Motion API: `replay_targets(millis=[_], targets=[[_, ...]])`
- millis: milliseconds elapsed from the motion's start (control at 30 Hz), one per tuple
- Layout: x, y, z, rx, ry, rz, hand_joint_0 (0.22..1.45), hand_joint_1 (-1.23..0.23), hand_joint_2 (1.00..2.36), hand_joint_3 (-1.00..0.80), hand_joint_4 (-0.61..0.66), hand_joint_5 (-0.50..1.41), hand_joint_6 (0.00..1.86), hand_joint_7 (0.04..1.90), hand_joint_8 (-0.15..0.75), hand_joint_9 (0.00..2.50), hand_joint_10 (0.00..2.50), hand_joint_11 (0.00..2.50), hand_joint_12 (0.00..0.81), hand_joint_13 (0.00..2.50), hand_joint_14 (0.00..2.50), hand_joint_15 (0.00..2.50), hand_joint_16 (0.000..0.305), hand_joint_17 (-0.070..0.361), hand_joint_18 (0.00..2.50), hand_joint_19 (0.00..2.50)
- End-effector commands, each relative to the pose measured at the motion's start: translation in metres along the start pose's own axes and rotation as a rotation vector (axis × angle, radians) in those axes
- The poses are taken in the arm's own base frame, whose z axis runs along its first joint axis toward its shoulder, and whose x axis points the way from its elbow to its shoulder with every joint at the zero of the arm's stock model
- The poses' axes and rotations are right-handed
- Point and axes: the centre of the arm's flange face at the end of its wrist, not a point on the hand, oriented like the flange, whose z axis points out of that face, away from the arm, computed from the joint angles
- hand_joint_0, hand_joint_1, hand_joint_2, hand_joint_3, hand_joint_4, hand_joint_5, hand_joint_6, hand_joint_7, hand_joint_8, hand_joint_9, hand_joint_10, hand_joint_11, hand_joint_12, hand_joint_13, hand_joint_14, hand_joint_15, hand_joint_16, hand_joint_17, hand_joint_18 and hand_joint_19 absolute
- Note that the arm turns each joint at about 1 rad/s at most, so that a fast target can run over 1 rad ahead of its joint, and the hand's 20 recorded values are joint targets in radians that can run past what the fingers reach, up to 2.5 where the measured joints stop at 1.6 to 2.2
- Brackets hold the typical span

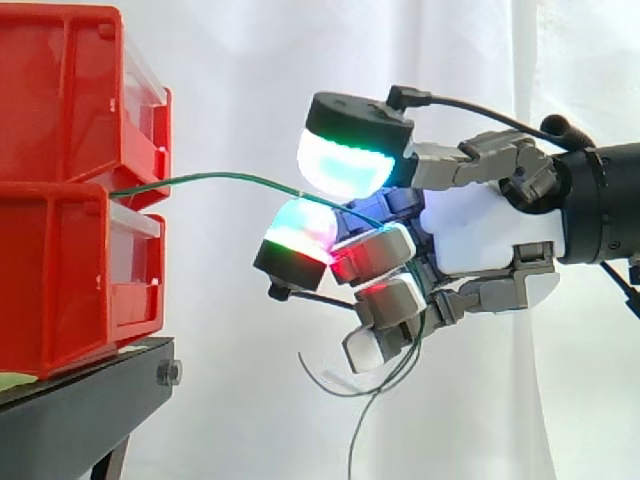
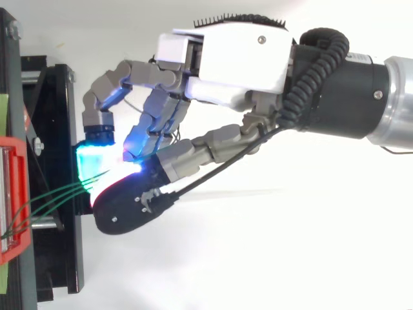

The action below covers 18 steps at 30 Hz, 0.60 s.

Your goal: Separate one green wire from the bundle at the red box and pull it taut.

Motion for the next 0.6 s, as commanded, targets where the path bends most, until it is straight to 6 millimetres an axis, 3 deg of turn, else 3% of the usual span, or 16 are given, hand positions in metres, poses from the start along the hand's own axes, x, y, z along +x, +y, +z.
replay_targets(millis=[0,167,567], targets=[[0.0016,0.0003,0.0001,-0.001,0.002,-0.002,0.58,-0.71,1.00,-0.50,0.18,-0.20,0.90,0.99,0.321,1.16,0.01,1.48,0.380,1.20,0.03,1.02,0.055,0.125,0.91,0.49],[0.0016,0.0003,0.0001,-0.001,0.002,0.000,0.56,-0.70,1.00,-0.50,0.19,-0.20,0.89,0.99,0.311,1.19,0.00,1.56,0.386,1.24,0.02,1.05,0.056,0.127,0.93,0.49],[0.0017,-0.0004,-0.0001,0.000,0.002,0.001,0.70,-0.89,1.02,-0.29,0.11,-0.21,0.91,1.08,0.304,1.16,0.00,1.62,0.373,1.23,0.03,1.09,0.055,0.123,0.93,0.45]])
